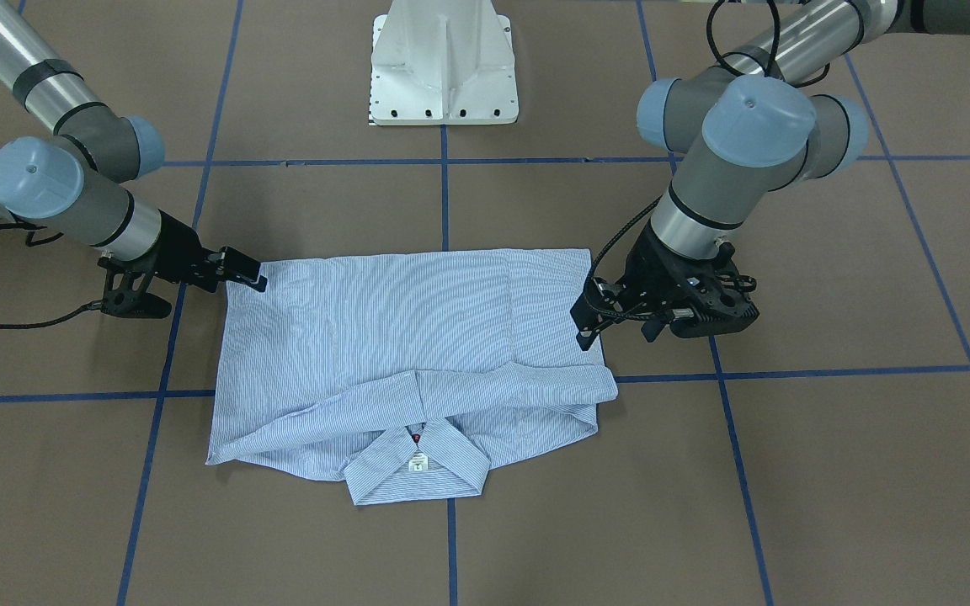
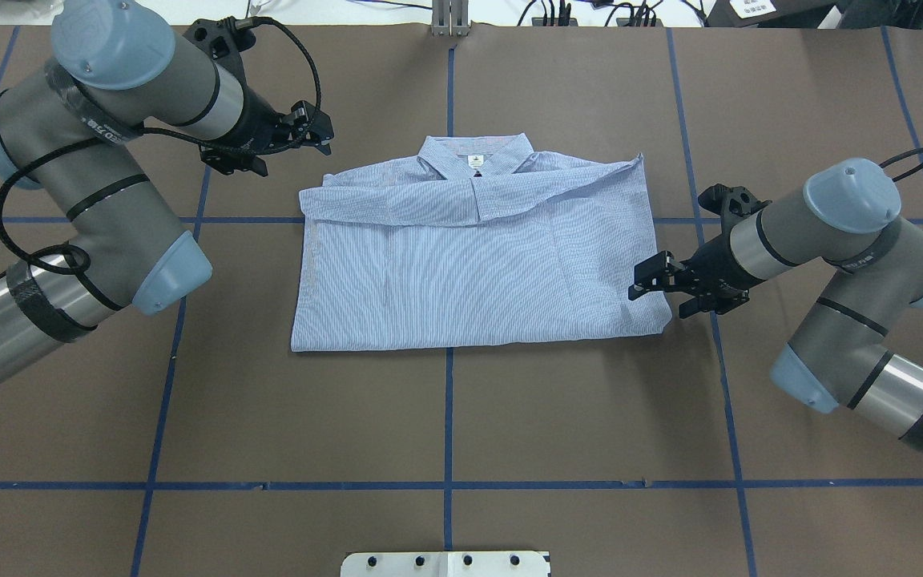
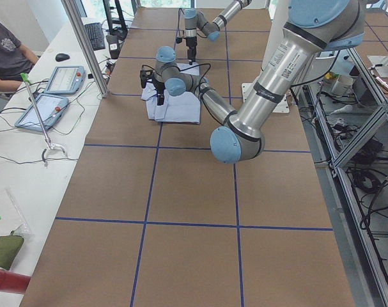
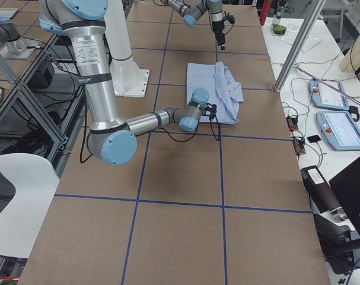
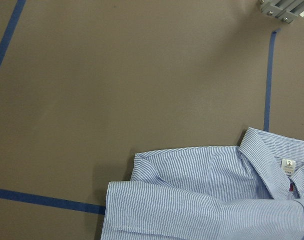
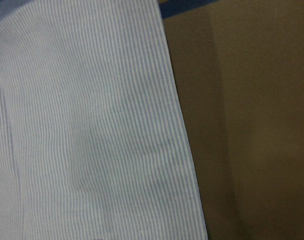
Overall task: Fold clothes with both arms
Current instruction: 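Lower the right gripper to the folded shirt's side edge and grasp it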
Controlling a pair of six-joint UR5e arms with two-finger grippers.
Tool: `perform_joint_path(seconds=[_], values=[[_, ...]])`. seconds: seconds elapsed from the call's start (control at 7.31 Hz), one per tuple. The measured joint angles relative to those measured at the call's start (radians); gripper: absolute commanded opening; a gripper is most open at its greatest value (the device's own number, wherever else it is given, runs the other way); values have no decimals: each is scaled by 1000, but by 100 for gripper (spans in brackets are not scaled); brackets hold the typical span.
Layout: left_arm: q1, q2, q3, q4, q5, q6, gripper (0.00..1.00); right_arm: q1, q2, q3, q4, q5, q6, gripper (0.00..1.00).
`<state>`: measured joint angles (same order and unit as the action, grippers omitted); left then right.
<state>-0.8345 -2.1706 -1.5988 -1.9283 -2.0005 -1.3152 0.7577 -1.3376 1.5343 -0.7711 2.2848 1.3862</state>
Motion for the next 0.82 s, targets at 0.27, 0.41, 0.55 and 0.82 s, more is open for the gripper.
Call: perform_joint_path(seconds=[0.27, 0.41, 0.55, 0.82], values=[[0, 0, 0, 0, 1, 1, 99, 0, 1, 1, -3, 8, 0, 35], [0, 1, 0, 0, 2, 1, 99, 1, 1, 1, -3, 10, 2, 18], [0, 1, 1, 1, 3, 1, 99, 3, 0, 3, -3, 10, 5, 8], [0, 2, 2, 2, 4, 1, 99, 5, -13, 28, -1, 11, 8, 2]])
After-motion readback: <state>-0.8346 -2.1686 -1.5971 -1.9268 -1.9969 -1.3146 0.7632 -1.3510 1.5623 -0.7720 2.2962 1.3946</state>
